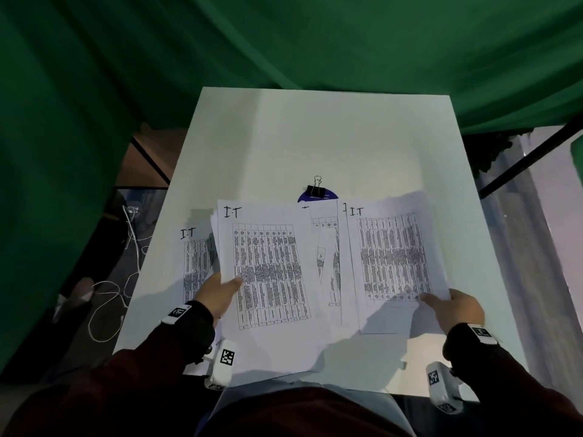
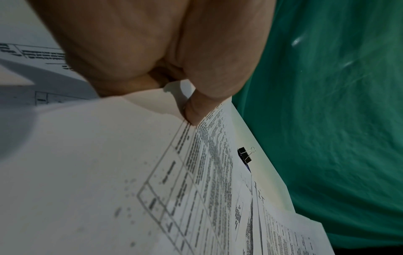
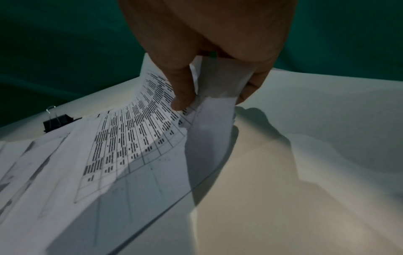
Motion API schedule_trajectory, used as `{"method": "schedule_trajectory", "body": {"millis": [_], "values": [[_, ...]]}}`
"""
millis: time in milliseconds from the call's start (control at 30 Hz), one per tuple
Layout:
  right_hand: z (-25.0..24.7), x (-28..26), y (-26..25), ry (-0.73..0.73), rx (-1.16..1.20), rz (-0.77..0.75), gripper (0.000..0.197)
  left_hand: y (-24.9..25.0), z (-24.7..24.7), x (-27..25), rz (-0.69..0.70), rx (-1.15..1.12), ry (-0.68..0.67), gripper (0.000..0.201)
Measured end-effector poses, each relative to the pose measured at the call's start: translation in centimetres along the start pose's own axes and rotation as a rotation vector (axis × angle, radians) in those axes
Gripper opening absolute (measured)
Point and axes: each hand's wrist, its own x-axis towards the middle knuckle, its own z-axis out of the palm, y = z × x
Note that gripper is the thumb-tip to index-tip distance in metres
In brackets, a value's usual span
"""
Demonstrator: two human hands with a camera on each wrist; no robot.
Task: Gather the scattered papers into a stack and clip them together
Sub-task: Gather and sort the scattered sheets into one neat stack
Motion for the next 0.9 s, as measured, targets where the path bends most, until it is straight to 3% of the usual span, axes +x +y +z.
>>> {"method": "schedule_trajectory", "body": {"millis": [167, 267, 333, 433, 500, 633, 800, 900], "values": [[-0.6, -0.3, 0.4, -0.057, -0.009, -0.04, 0.024, 0.5, -0.4, 0.2, -0.005, -0.013, -0.011, 0.066], [-1.6, -0.7, 0.4, -0.024, 0.017, -0.06, 0.024, 1.1, -0.5, 0.4, 0.014, -0.037, -0.016, 0.059], [-2.4, -1.0, 0.1, 0.036, 0.145, -0.093, 0.032, 1.6, -0.7, 0.5, 0.01, -0.066, -0.011, 0.054], [-3.8, -2.1, -0.9, 0.063, 0.54, -0.124, 0.022, 2.4, -0.8, 0.2, 0.018, -0.157, -0.012, 0.046], [-4.9, -3.3, -2.2, -0.002, 0.759, -0.11, 0.01, 2.6, -1.0, 0.3, 0.03, -0.187, -0.007, 0.046], [-5.4, -5.0, -4.9, -0.268, 0.975, -0.139, 0.018, 3.2, -0.2, 0.2, 0.064, -0.175, -0.032, 0.05], [-0.8, -7.0, -7.9, -0.464, 0.873, -0.195, 0.028, 4.6, 2.6, -1.0, 0.092, -0.224, -0.126, 0.054], [2.1, -7.7, -8.9, -0.555, 0.812, -0.145, 0.028, 5.2, 4.0, -1.8, 0.097, -0.269, -0.134, 0.051]]}}
